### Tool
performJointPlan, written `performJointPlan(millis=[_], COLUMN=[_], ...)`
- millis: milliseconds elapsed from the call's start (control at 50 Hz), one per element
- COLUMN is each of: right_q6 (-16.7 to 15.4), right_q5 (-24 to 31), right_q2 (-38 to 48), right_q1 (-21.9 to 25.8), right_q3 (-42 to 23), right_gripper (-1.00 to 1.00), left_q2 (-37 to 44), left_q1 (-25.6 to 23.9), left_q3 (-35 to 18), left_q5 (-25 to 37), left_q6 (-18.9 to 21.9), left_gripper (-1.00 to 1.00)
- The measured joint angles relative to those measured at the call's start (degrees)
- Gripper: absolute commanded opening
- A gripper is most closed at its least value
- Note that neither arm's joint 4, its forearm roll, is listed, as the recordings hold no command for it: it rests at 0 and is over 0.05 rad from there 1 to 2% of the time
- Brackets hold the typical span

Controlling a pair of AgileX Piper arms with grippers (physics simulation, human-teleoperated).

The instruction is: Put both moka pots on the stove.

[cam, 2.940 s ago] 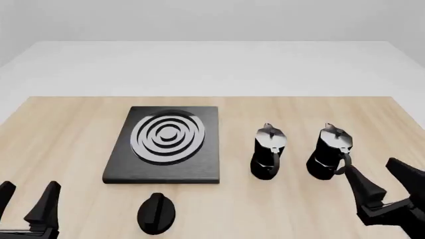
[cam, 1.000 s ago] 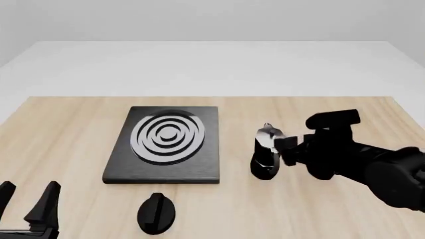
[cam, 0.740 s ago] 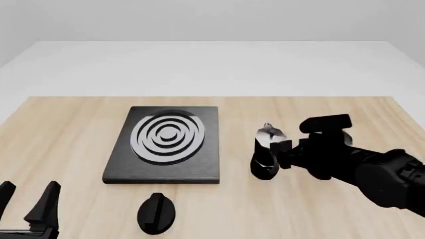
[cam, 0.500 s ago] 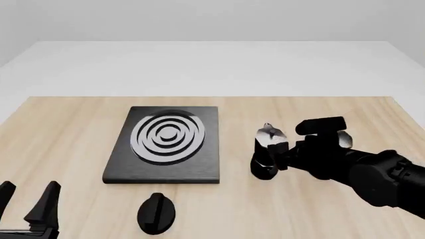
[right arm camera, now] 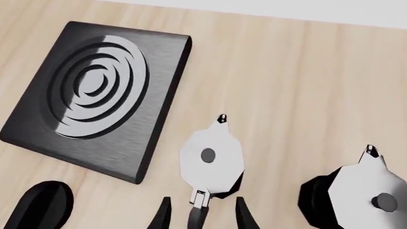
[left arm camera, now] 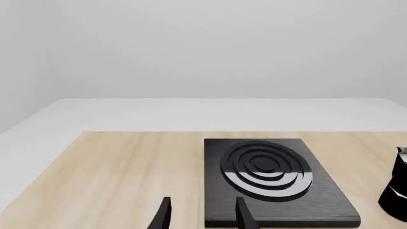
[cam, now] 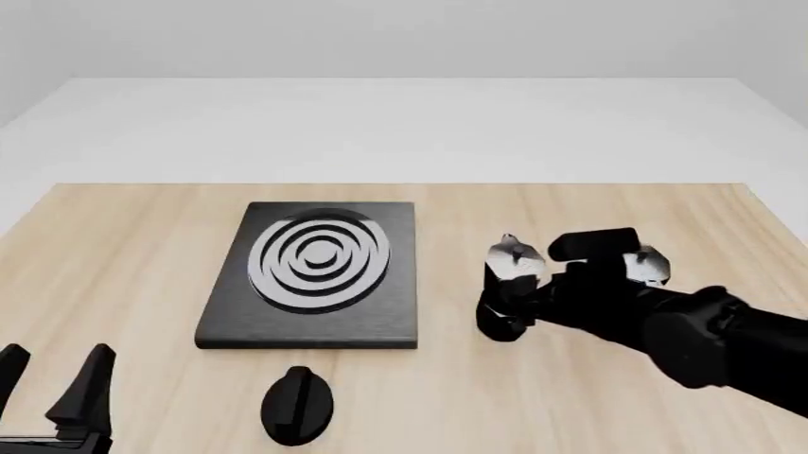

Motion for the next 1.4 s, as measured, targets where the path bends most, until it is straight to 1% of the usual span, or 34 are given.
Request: performJointPlan(millis=[720, 740, 860, 980, 1160, 1400], right_q6=[1.9, 1.8, -0.5, -3.7, -8.8, -12.6], right_q5=[-4.8, -4.9, -5.5, -6.4, -8.5, -10.2], right_q2=[6.6, 6.6, 5.5, 3.7, -0.3, -3.7], right_q1=[1.1, 1.1, 0.9, 1.0, 2.5, 4.1], right_q3=[0.6, 0.7, 1.4, 2.7, 4.4, 4.5], right_gripper=[1.00, -1.00, -1.00, -1.00, -1.00, -1.00], left_q2=[0.0, 0.0, 0.0, 0.0, 0.0, 0.0], left_q1=[0.0, 0.0, 0.0, 0.0, 0.0, 0.0], left_q3=[0.0, 0.0, 0.0, 0.0, 0.0, 0.0], left_q5=[0.0, 0.0, 0.0, 0.0, 0.0, 0.0], left_q6=[0.0, 0.0, 0.0, 0.0, 0.0, 0.0], left_gripper=[1.00, 1.00, 1.00, 1.00, 1.00, 1.00])
